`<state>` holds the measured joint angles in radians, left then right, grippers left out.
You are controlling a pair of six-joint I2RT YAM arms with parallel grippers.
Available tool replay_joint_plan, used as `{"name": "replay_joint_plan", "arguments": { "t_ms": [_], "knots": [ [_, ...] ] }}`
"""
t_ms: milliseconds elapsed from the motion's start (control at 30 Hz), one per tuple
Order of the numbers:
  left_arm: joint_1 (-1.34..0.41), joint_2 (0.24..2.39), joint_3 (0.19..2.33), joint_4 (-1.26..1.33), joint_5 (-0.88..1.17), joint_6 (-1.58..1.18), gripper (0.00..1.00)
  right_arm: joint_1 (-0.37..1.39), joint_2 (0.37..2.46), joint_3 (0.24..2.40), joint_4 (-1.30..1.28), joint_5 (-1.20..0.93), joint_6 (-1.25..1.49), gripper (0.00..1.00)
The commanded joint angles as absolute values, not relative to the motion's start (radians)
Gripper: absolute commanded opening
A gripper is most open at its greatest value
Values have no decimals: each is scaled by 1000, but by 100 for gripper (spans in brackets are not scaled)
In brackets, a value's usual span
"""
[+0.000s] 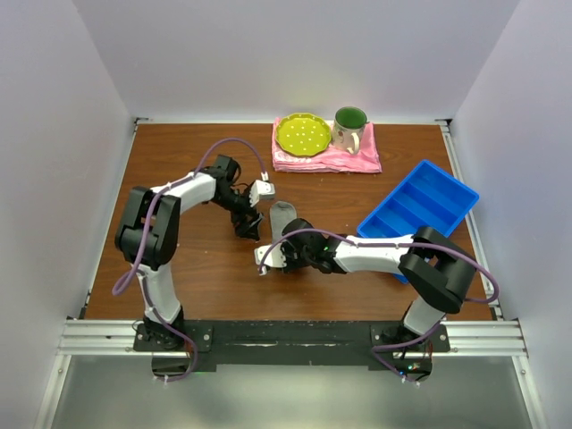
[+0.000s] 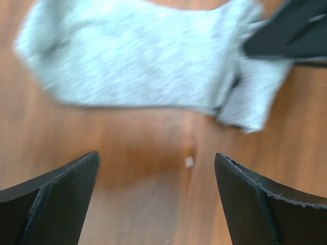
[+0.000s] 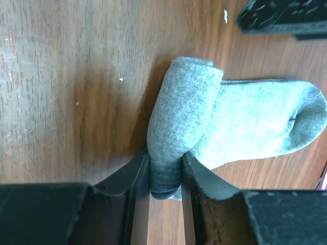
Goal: Roll the socks
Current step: Roll the sock at the center of the board.
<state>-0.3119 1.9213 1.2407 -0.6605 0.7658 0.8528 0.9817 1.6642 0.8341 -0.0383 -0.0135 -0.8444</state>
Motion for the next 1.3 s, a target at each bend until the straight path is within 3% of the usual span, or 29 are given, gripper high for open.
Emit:
{"name": "replay_joint_plan", "arguments": {
  "t_ms": [0,267,500,567,667,733,767,867,967,1033,1167,1267],
  "knots": [
    [-278,1839,1210,-558,721,824,100,988,1680,838,-92,-37,-815,1],
    [-169,1700,1204,-433,744,695,100,988,1681,835,-91,-31,-813,0],
    [-9,1655,1337,-442,894,559,100,988,1684,831,-84,-25,-815,0],
    [44,1699,1377,-498,963,511,100,988,1686,834,-84,-25,-811,0],
    [58,1749,1543,-710,1059,669,100,988,1689,841,-87,-25,-810,0],
    [60,1666,1441,-516,881,541,100,988,1693,844,-87,-25,-807,0],
    [60,1543,1371,-295,832,496,100,989,1697,845,-90,-22,-808,0],
    [57,1311,1027,171,575,338,100,988,1697,845,-89,-21,-804,0],
    [57,1182,883,459,372,197,100,988,1700,842,-83,-20,-804,0],
    [55,1169,810,483,412,262,100,988,1706,848,-84,-18,-804,0],
    [55,1230,919,182,630,356,100,988,1712,861,-95,-28,-796,0],
    [55,1188,776,323,691,333,100,989,1721,868,-106,-32,-793,0]
  ]
}}
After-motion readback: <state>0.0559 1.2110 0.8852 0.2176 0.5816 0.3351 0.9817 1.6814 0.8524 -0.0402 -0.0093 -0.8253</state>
